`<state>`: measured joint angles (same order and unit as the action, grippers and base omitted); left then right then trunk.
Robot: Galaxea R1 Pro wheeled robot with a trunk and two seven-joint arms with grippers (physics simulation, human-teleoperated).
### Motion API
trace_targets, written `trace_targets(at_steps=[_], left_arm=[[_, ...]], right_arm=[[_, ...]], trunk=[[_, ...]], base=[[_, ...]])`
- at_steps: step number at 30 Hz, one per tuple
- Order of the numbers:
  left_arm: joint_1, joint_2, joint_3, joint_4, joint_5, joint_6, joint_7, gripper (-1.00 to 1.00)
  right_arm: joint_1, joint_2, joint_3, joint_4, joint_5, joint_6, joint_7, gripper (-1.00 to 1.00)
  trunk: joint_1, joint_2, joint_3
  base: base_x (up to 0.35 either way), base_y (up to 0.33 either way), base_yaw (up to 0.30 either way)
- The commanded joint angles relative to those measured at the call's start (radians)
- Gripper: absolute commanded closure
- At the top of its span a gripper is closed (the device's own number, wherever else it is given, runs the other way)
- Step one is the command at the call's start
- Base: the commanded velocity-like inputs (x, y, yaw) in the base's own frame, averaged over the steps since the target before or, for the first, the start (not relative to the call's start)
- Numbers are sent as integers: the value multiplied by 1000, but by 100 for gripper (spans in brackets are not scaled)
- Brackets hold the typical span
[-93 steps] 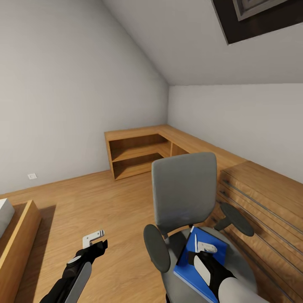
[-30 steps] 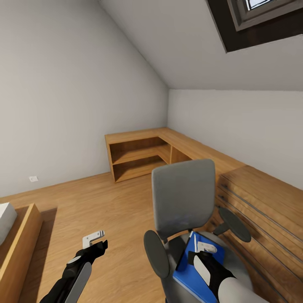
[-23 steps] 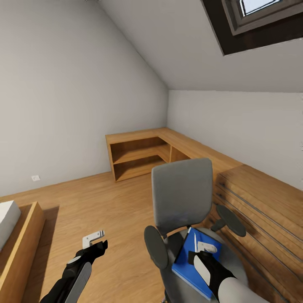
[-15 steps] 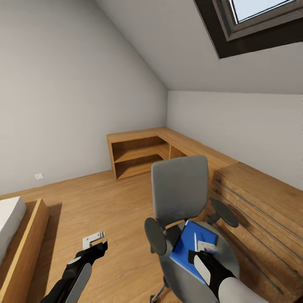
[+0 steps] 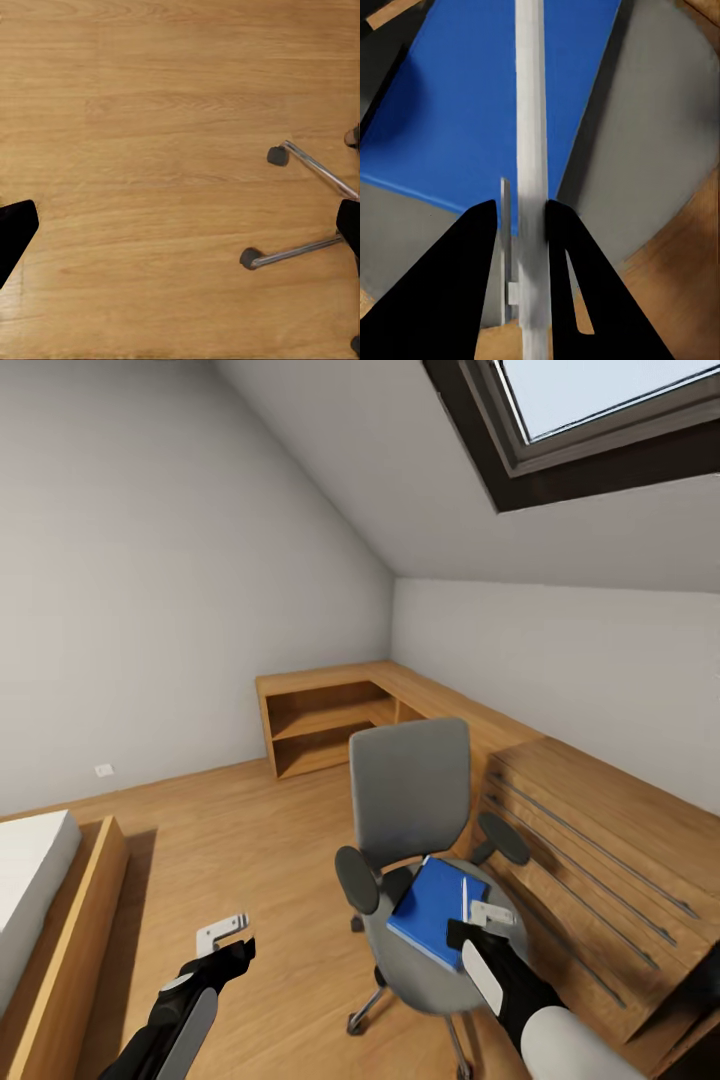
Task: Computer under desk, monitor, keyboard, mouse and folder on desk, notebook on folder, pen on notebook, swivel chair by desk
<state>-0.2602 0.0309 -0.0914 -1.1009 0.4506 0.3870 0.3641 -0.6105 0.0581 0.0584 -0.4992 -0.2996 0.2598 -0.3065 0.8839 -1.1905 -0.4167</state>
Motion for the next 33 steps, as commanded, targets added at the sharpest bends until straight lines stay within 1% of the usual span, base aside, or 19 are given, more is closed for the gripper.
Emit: trace_targets(at_steps=[1, 2, 6, 7, 10, 11, 12, 17, 18, 22, 24, 33], left_arm=[[-1, 1, -4, -3, 10, 2, 10, -100], [-1, 1, -4, -6, 10, 1, 10, -100], [0, 1, -4, -32, 10, 2, 10, -100], [0, 1, -4, -59, 11, 5, 10, -100], [6, 1, -4, -110, 11, 8, 10, -100], [13, 1, -4, -129, 11, 9, 10, -100], [33, 1, -4, -170, 11, 11, 10, -100], [92, 1, -4, -272, 11, 14, 10, -100], [111, 1, -4, -305, 11, 15, 11, -100], [135, 1, -4, -347, 11, 16, 11, -100], [141, 1, -4, -357, 11, 16, 12, -100], [147, 1, -5, -365, 11, 16, 13, -100]], right_arm=[[0, -1, 5, -18, -9, 5, -9, 100], [2, -2, 3, -55, -9, 8, -11, 100], [18, -2, 1, -151, -9, 22, -14, 100], [38, -2, 1, -203, -9, 42, -20, 100], [73, -3, -1, -284, -9, 84, -30, 100], [84, -3, -3, -311, -9, 98, -33, 100], [105, -3, -8, -366, -9, 123, -37, 100], [163, -4, -25, -495, -9, 167, -42, 100], [187, -4, -29, -540, -9, 183, -43, 100], [227, -4, -33, -625, -9, 210, -44, 100], [239, -4, -34, -651, -9, 217, -45, 100], [250, -4, -37, -687, -9, 223, -45, 100]], trunk=[[-5, 6, 2], [-8, 13, 5], [-24, 41, 18], [-28, 48, 21], [-39, 69, 30], [-43, 76, 33], [-47, 83, 36], [-66, 118, 52], [-70, 125, 55], [-85, 153, 68], [-93, 167, 74], [-127, 230, 102]], base=[[-338, -95, 0], [-338, -95, 0], [-338, -96, 0], [-338, -102, 0], [-338, -109, 0], [-337, -116, 0], [-329, -128, 0], [-277, -145, 0], [-138, -98, 0], [-79, -56, 0], [-26, -18, 0], [-8, -6, 0]])
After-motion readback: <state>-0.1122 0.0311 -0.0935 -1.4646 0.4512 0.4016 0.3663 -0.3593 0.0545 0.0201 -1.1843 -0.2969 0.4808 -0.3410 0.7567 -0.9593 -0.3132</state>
